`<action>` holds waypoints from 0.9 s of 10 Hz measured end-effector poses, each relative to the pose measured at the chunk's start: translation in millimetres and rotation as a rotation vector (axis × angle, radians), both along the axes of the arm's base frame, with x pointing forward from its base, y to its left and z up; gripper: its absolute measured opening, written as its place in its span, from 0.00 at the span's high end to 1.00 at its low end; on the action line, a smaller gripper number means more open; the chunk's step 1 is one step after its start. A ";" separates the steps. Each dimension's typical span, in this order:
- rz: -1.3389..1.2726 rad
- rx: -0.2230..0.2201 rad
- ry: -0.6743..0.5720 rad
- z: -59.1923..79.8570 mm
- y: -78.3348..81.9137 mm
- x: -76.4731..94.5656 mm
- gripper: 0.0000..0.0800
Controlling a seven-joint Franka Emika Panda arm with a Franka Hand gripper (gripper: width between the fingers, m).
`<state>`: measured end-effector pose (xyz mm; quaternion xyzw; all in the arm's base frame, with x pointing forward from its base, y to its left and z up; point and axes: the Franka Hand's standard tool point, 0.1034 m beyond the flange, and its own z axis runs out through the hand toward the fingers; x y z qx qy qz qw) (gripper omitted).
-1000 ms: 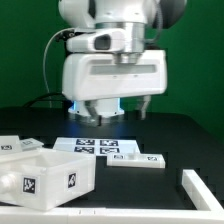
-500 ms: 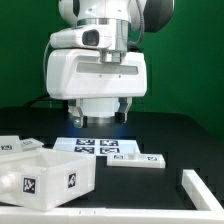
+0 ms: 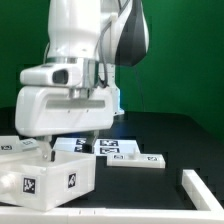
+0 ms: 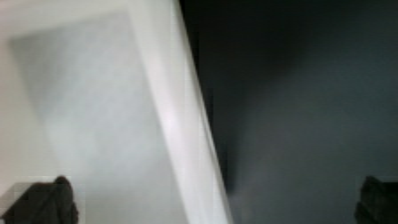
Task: Assemble cabinet
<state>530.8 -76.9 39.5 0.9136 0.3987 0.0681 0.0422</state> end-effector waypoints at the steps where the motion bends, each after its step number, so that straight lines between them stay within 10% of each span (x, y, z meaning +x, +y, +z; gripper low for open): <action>1: -0.002 0.001 0.009 -8.2 -1.1 0.6 0.00; 6: -0.001 0.001 0.010 -8.8 -0.8 0.3 0.50; 8: 0.001 0.000 0.006 -8.0 -0.4 1.4 0.89; 9: 0.000 0.000 0.005 -7.9 -0.6 1.5 0.89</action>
Offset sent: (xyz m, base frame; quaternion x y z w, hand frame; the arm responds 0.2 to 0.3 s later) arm 0.0000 0.0000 0.0000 0.0000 0.0000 0.0000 1.0000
